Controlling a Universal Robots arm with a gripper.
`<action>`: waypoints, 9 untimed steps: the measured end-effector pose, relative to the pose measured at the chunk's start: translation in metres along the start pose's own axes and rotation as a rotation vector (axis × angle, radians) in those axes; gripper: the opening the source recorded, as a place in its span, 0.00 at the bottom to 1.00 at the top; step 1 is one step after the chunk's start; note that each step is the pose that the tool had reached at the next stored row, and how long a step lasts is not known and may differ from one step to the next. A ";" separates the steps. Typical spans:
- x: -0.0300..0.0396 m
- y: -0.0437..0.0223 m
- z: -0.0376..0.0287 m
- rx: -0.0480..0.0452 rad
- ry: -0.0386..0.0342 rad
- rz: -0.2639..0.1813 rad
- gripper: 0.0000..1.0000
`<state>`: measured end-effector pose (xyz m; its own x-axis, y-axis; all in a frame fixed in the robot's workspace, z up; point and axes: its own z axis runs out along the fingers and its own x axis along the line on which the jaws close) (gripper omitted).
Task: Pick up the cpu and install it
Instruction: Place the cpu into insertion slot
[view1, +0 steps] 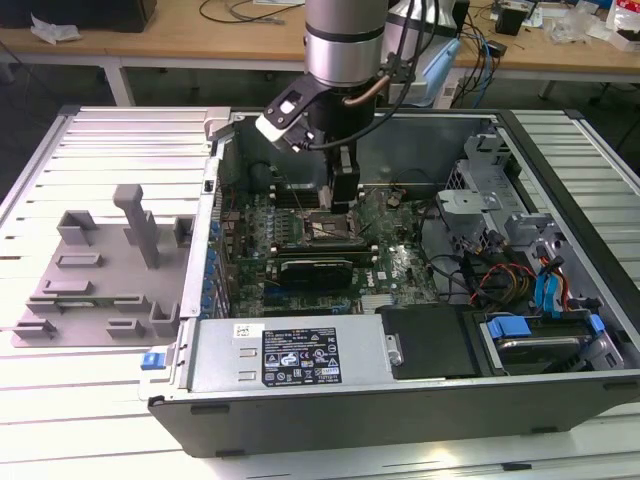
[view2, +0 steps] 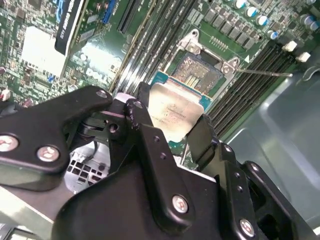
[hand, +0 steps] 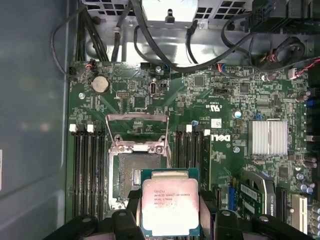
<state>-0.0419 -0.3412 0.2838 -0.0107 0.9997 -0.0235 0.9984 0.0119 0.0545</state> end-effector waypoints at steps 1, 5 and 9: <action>0.0000 -0.0002 0.0014 -0.0058 -0.0002 0.000 0.55; 0.0002 -0.0007 0.0090 -0.0160 -0.0001 0.000 0.55; 0.0005 -0.0012 0.0177 -0.0167 0.0018 0.000 0.55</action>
<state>-0.0421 -0.3411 0.2661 -0.0112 0.9997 -0.0217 0.9974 0.0127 0.0712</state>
